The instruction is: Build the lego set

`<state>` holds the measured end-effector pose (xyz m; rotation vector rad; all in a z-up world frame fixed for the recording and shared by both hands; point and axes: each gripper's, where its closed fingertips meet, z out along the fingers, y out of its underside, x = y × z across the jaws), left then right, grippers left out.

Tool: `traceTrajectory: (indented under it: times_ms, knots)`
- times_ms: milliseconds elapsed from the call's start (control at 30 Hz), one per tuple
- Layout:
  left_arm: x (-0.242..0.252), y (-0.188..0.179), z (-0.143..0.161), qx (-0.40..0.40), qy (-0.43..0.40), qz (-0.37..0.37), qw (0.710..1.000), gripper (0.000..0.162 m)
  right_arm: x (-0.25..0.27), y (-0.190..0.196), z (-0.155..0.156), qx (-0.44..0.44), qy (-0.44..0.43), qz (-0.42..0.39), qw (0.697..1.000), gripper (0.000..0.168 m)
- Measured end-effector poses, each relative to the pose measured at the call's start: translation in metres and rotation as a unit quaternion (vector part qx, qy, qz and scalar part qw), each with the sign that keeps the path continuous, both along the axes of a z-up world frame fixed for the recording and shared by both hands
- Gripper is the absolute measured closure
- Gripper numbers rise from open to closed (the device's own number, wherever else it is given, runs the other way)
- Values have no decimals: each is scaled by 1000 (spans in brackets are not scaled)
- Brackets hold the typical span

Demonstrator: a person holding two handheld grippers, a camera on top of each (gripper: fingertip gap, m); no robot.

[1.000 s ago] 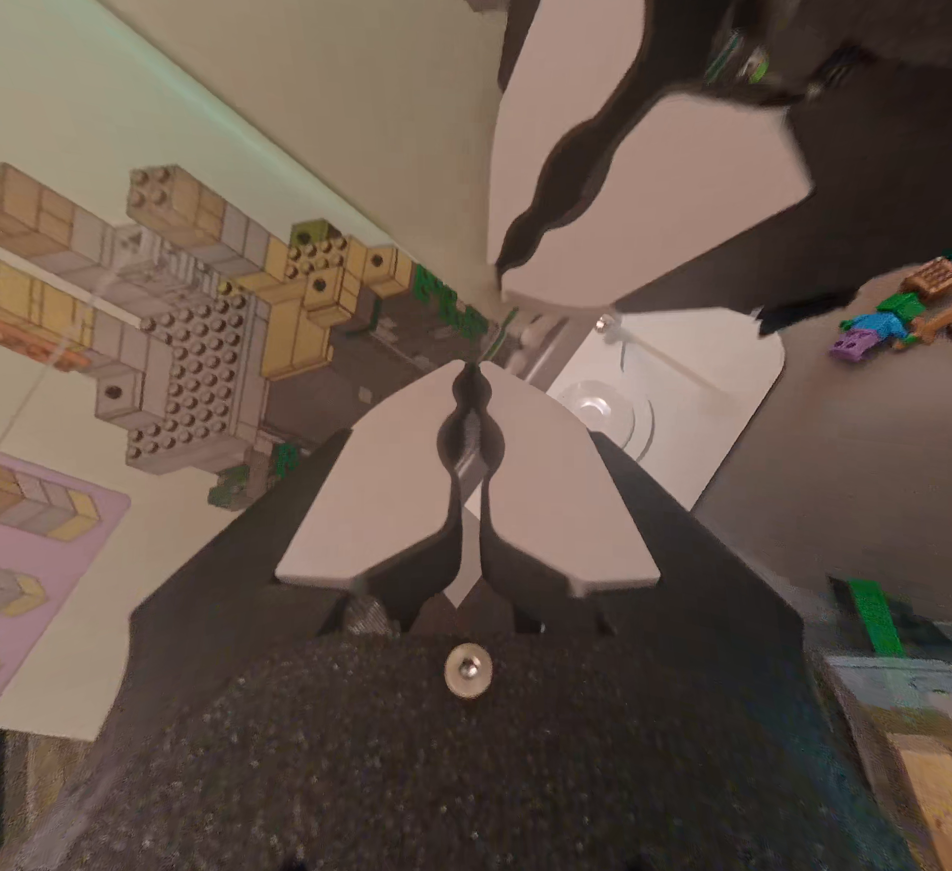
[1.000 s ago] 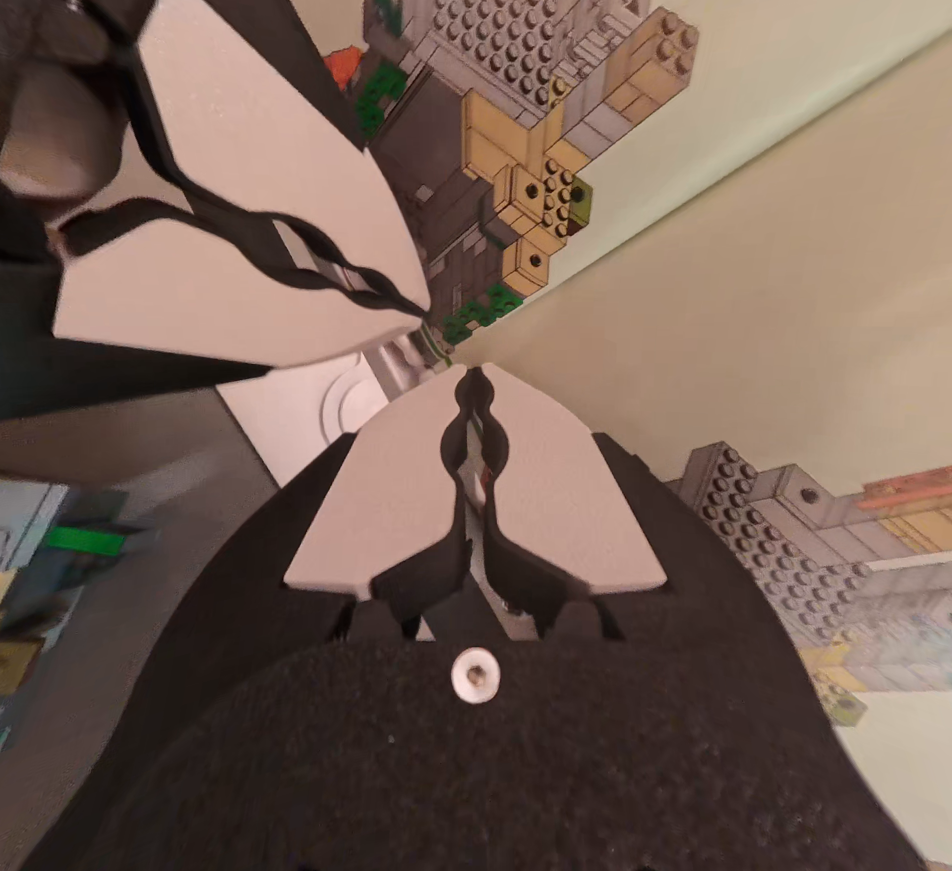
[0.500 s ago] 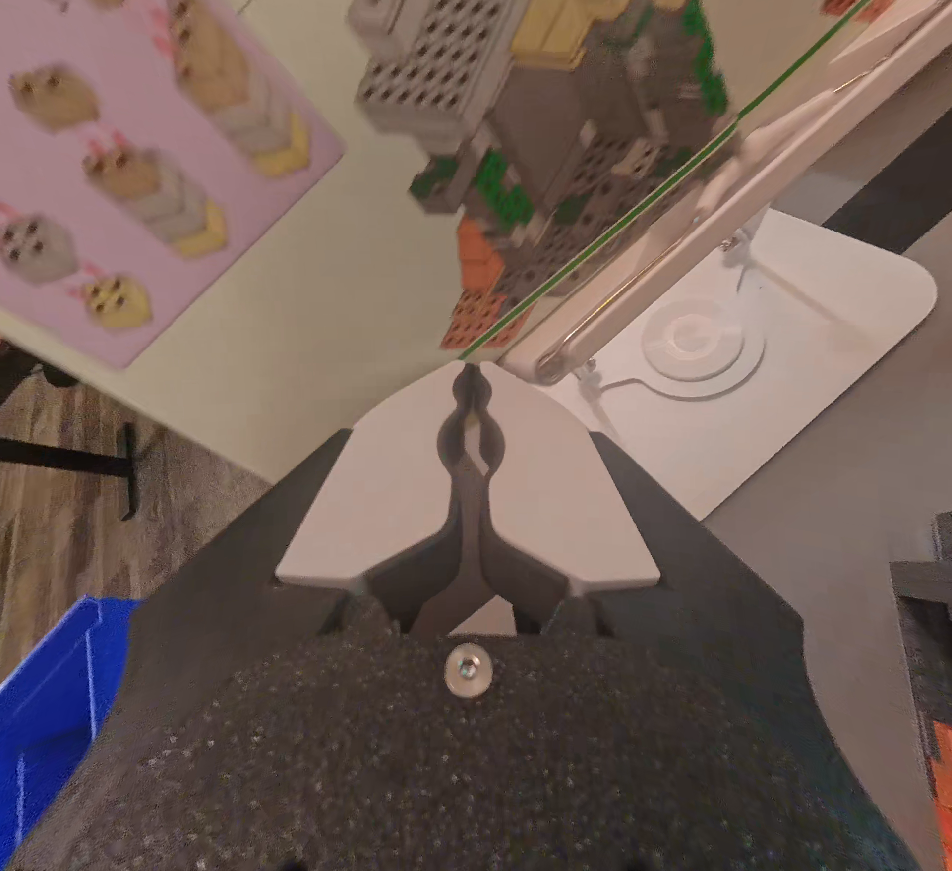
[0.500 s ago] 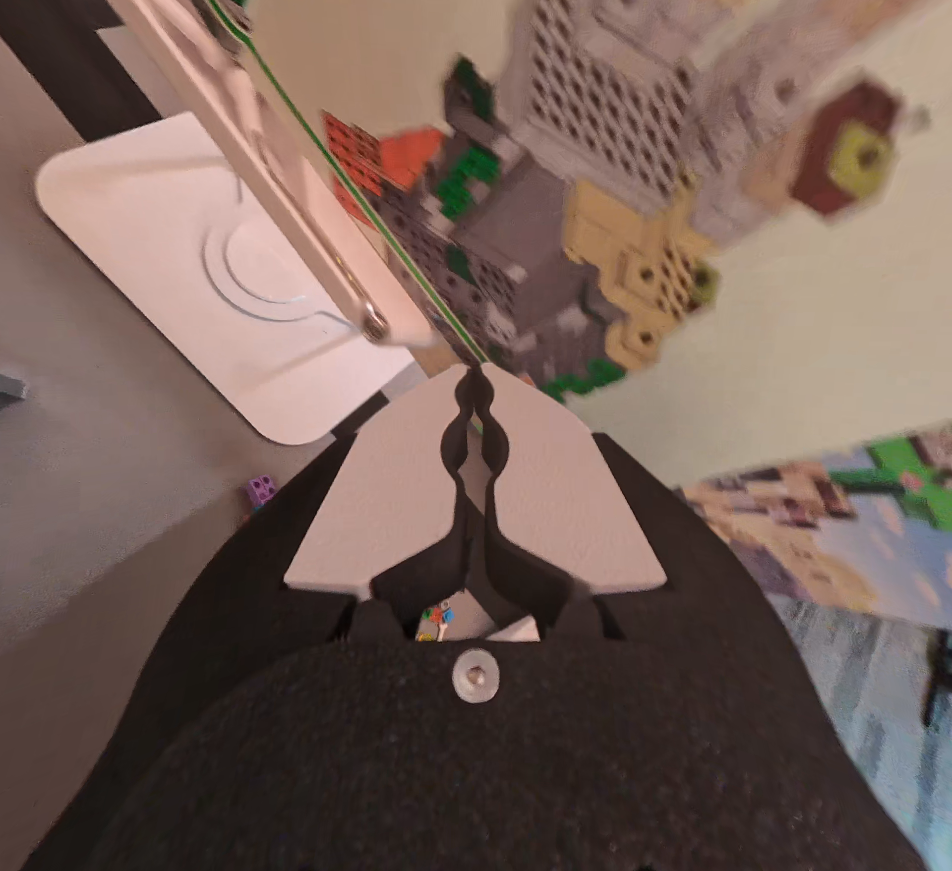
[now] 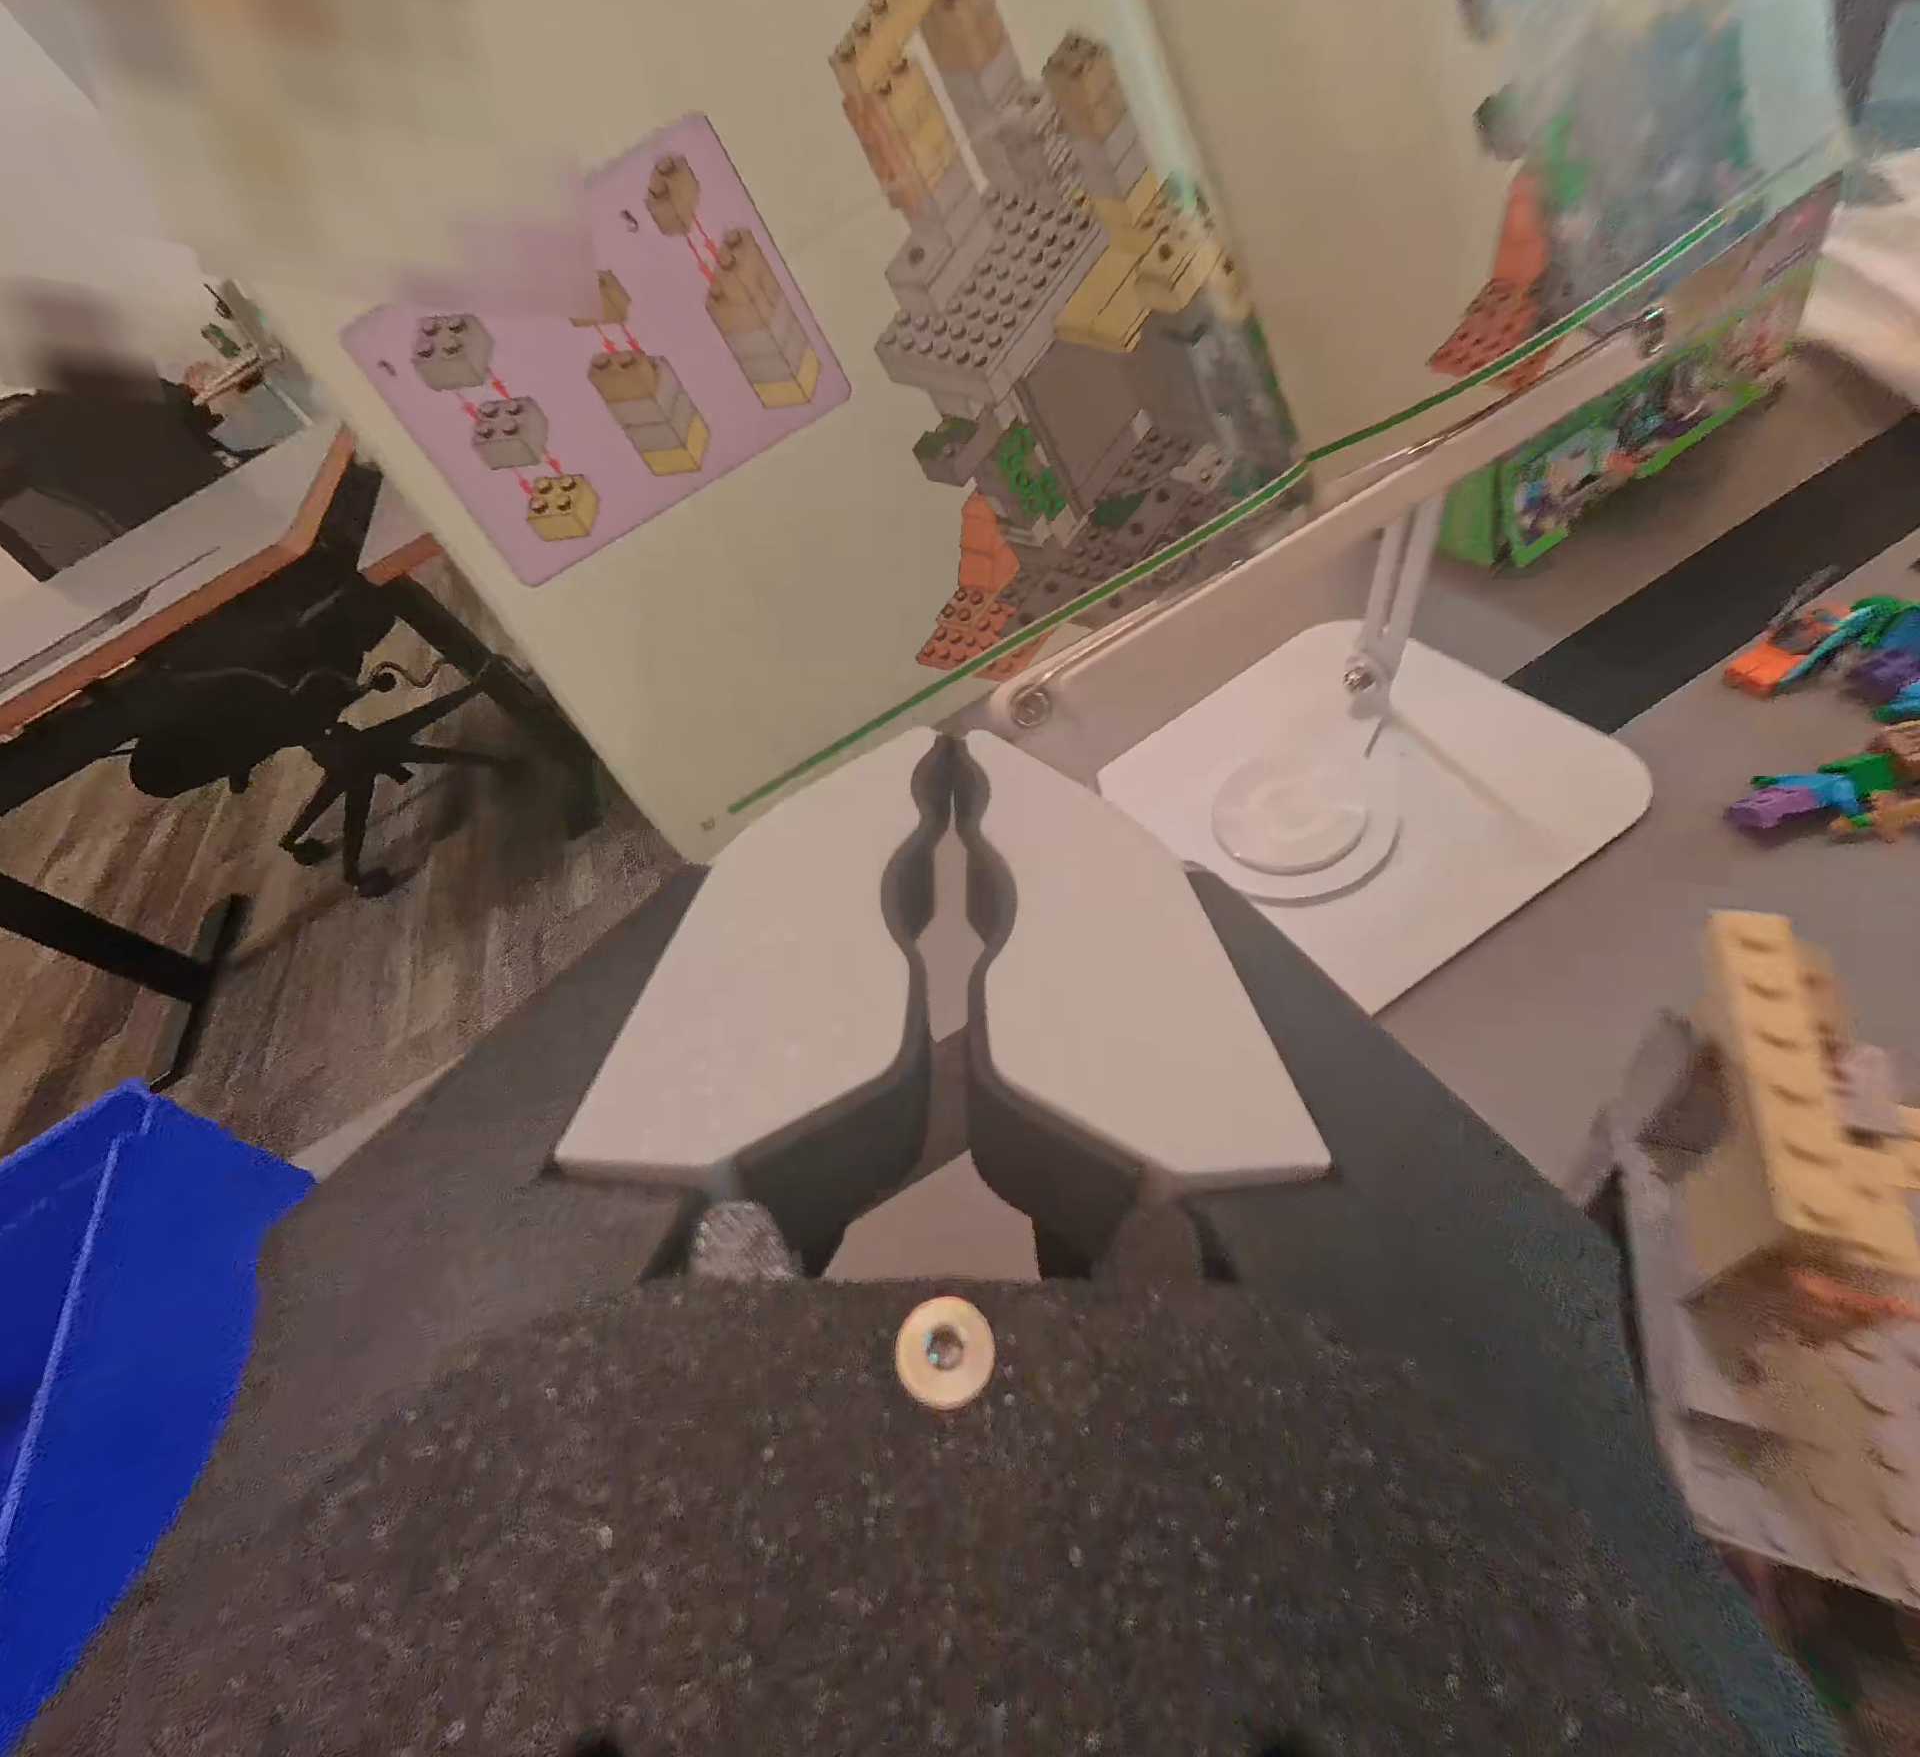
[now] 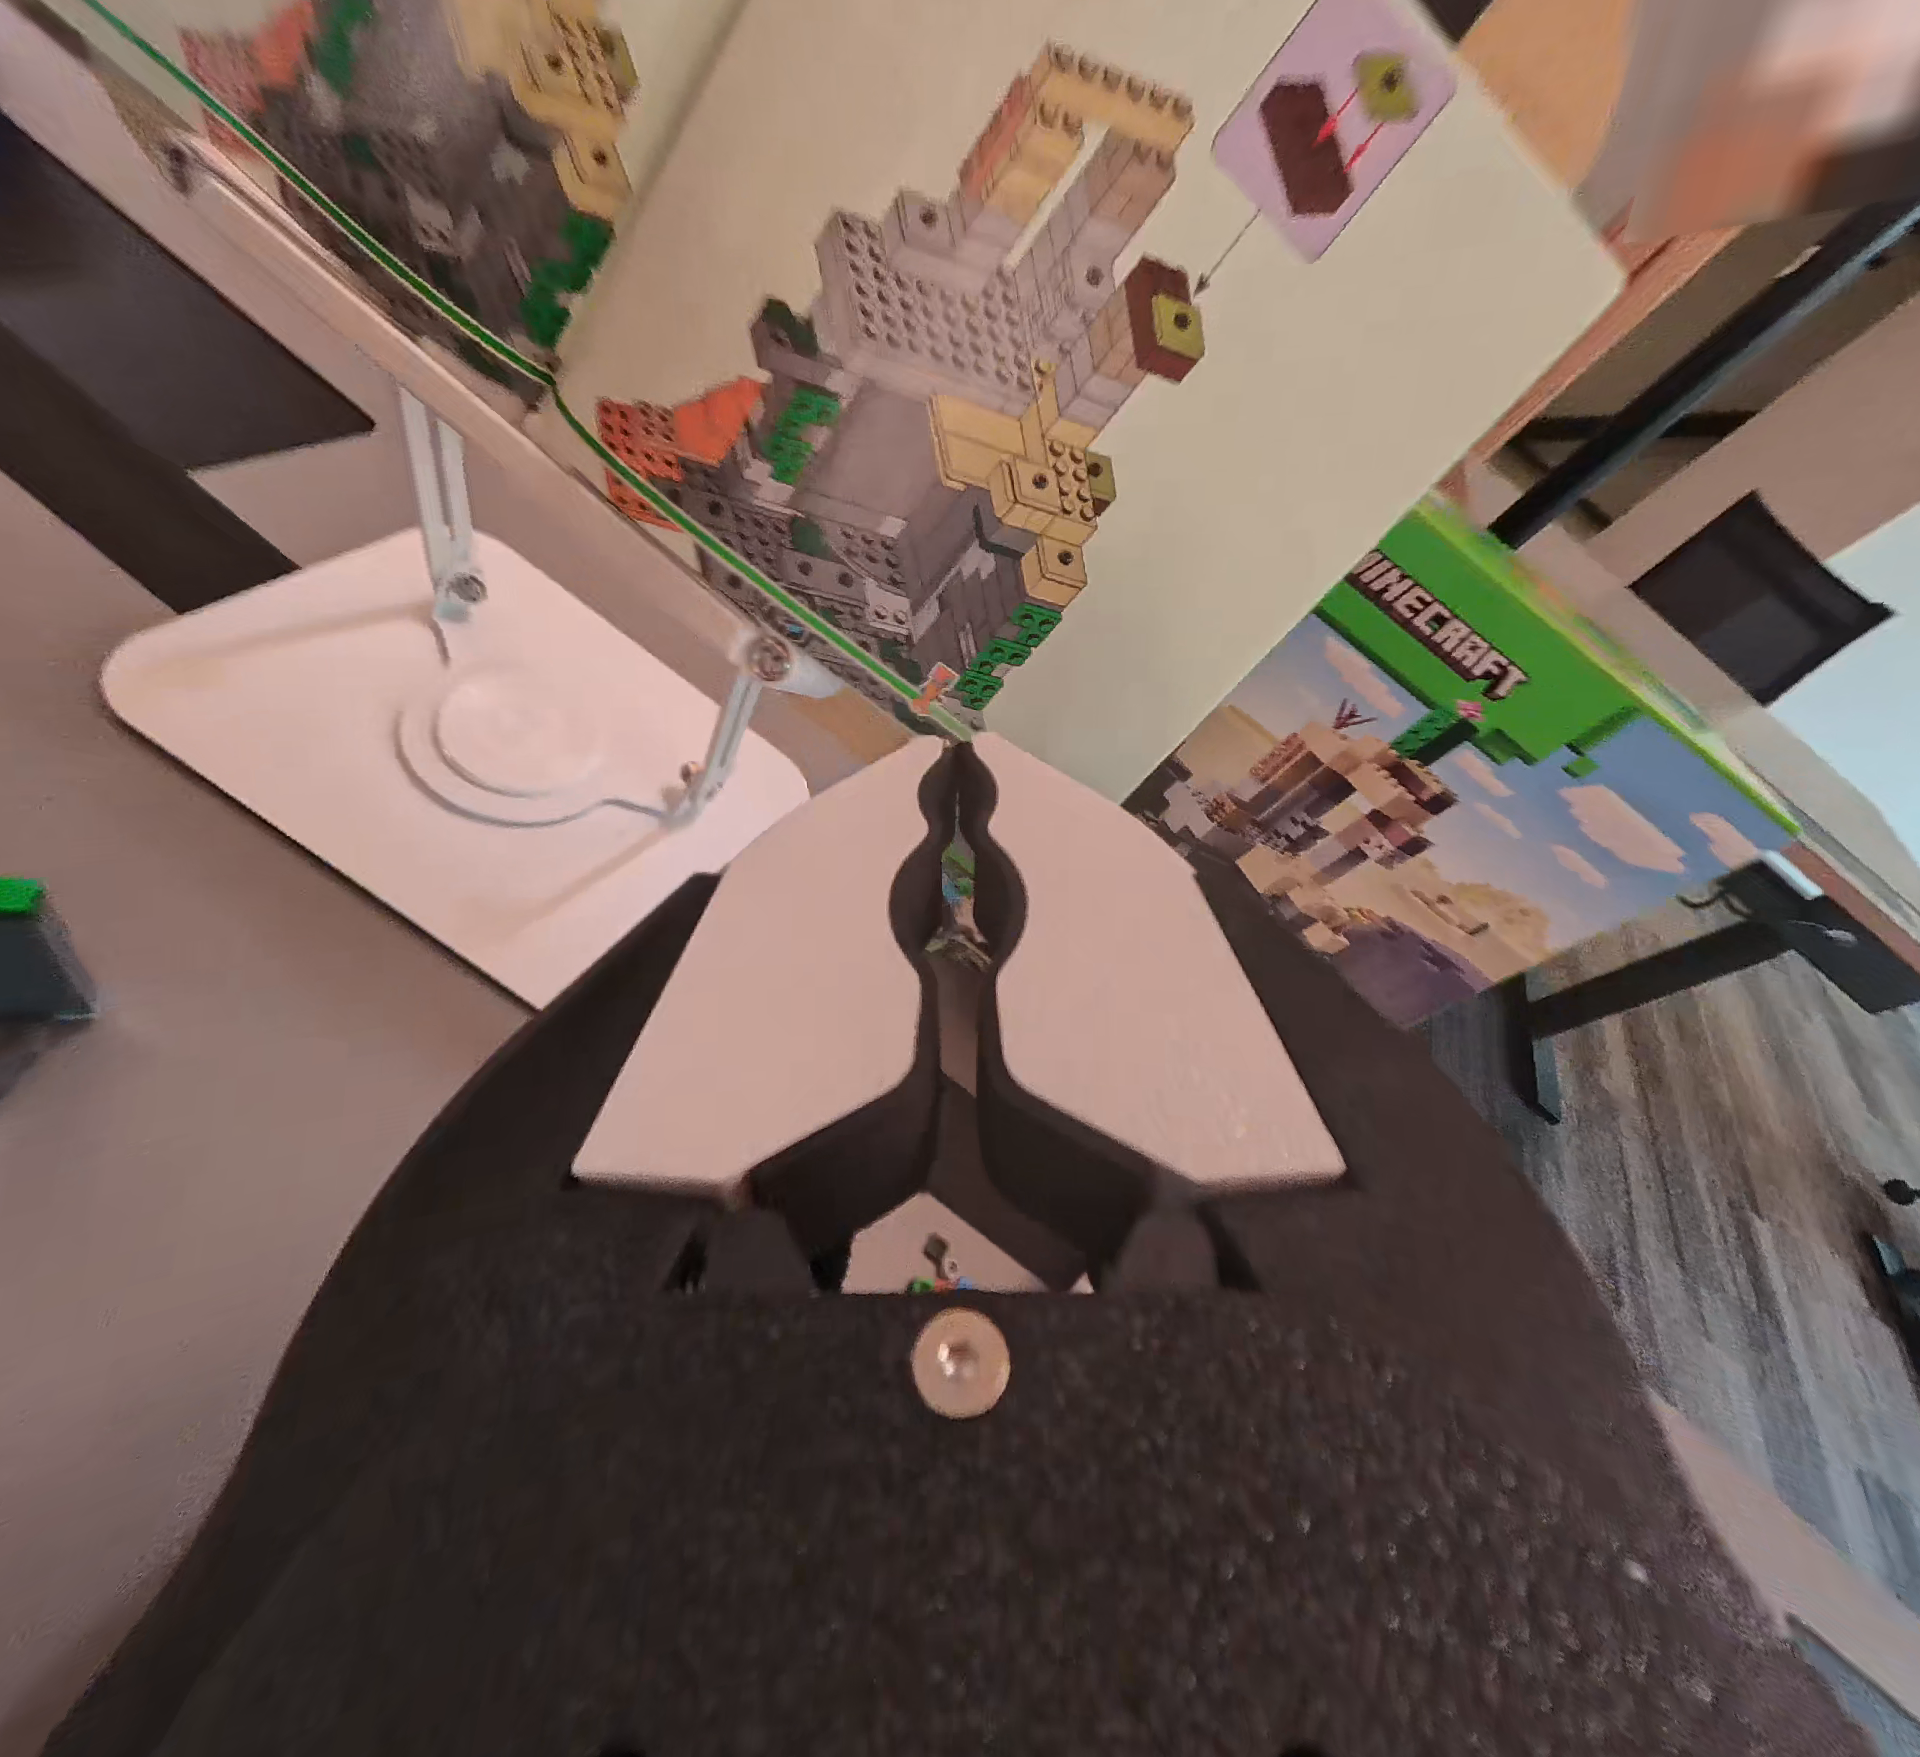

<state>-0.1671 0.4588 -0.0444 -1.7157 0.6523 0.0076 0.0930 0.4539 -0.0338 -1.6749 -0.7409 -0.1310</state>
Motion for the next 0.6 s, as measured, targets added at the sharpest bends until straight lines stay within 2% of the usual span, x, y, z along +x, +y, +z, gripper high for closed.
traceTrajectory:
  times_ms: [200,367,500,600]
  knots:
    - [11,-59,25,56,-81,-2,995,162,-28,-55,21,47,83,-15,995,168]
    - [30,-101,39,87,-138,-18,987,162,-47,-74,32,51,156,-42,985,168]
    - [27,-115,35,98,-194,-4,976,162,-51,-83,22,44,222,-61,972,168]
    - [18,-116,25,103,-198,8,975,162,-47,-91,8,52,245,-64,966,168]
